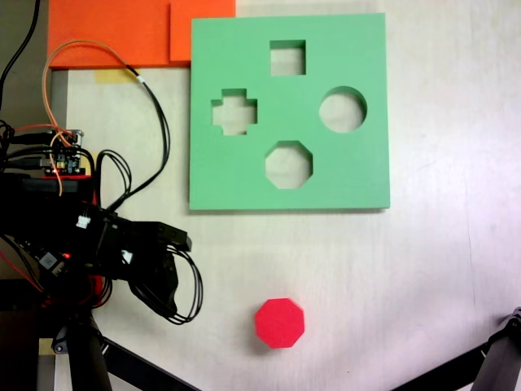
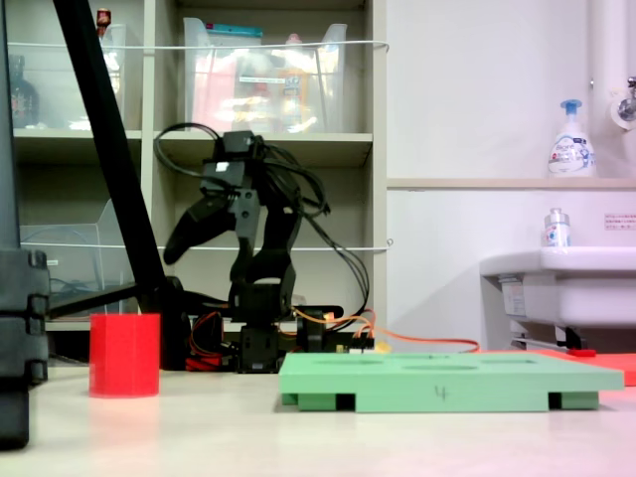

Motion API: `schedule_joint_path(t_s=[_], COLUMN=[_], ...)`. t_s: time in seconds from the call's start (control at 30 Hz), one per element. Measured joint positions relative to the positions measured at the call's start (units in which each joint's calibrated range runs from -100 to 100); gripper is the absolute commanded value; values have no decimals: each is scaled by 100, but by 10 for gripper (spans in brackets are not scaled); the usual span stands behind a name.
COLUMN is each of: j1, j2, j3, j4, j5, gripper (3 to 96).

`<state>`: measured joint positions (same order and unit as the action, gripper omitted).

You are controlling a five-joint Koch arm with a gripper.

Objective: Put the octagonal pillar block into the corresponding hole

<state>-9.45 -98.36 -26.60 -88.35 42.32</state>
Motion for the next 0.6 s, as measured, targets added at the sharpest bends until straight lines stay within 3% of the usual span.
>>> schedule_joint_path(t_s=[0.07,0.17,0.6], j1=[-44,-107,-366], j2=[424,1354,4966], j3=[353,862,3028], j4=[0,0,98], j5=[-107,-317,-772], gripper=[852,907,906])
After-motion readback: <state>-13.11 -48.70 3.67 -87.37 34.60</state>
